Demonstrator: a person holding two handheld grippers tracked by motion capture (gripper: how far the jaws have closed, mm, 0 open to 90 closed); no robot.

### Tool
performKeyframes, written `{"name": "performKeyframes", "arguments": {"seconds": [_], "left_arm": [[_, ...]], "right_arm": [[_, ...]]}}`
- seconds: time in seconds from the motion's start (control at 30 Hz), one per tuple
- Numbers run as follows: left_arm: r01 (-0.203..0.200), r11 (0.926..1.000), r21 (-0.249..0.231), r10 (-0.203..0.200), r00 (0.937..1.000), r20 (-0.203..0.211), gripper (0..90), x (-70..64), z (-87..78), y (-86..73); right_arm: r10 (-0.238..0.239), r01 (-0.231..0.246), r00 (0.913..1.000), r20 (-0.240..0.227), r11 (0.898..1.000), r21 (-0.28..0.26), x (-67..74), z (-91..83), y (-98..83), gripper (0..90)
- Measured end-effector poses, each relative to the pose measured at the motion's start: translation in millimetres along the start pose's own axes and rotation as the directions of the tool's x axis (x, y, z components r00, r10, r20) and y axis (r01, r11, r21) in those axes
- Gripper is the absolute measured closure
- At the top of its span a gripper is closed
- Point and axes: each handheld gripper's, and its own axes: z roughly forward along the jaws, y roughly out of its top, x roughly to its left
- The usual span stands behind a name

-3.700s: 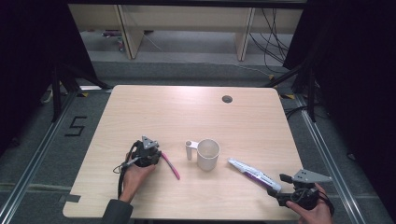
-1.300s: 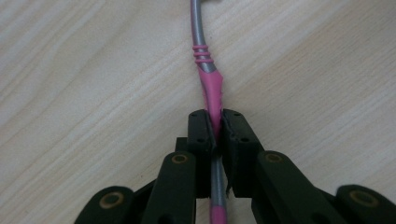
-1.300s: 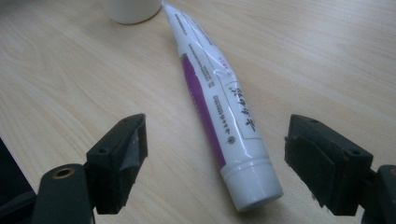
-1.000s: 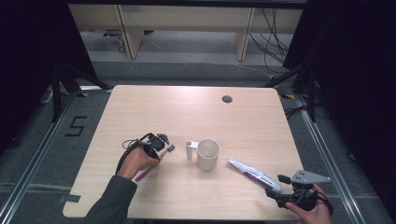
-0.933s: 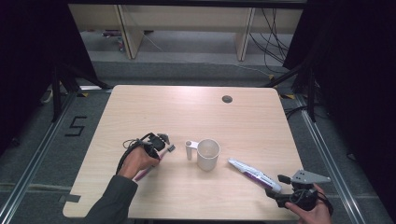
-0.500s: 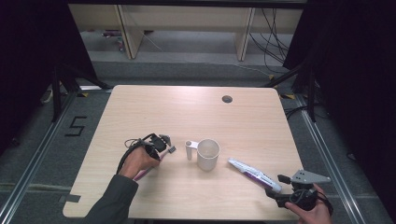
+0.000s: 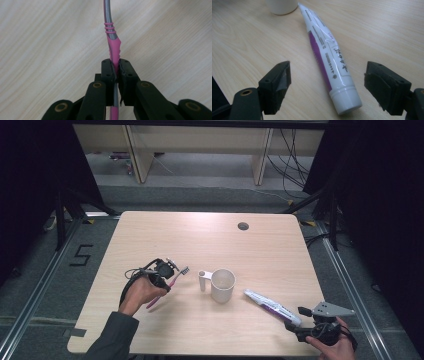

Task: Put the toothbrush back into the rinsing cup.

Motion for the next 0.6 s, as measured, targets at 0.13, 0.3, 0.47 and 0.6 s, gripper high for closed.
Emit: {"name": "performKeyframes", "arguments": {"seconds": [0.13,0.3,0.47,0.6], "left_arm": [[0.004,0.9982,-0.06,-0.004,1.0,0.008,83.0,0.5,-7.8,-3.6],[0.033,0.9912,-0.128,-0.031,0.9994,0.018,83.0,2.3,-14.1,-6.8],[0.052,0.9734,-0.223,-0.048,0.9986,0.023,83.0,1.9,-21.4,-10.4],[0.085,0.9484,-0.306,-0.075,0.9962,0.043,83.0,-0.5,-23.6,-14.1]], "right_arm": [[-0.015,0.015,0.9998,0.015,1.0,-0.005,-0.8,-0.8,0.1,22.2],[-0.014,0.014,0.9998,0.016,1.0,-0.007,-0.8,-0.8,0.1,22.2],[-0.012,0.013,0.9998,0.019,1.0,-0.008,-1.1,-1.0,0.1,22.2],[0.004,-0.004,0.9999,0.013,1.0,-0.007,0.3,-0.8,-0.2,22.2]]}}
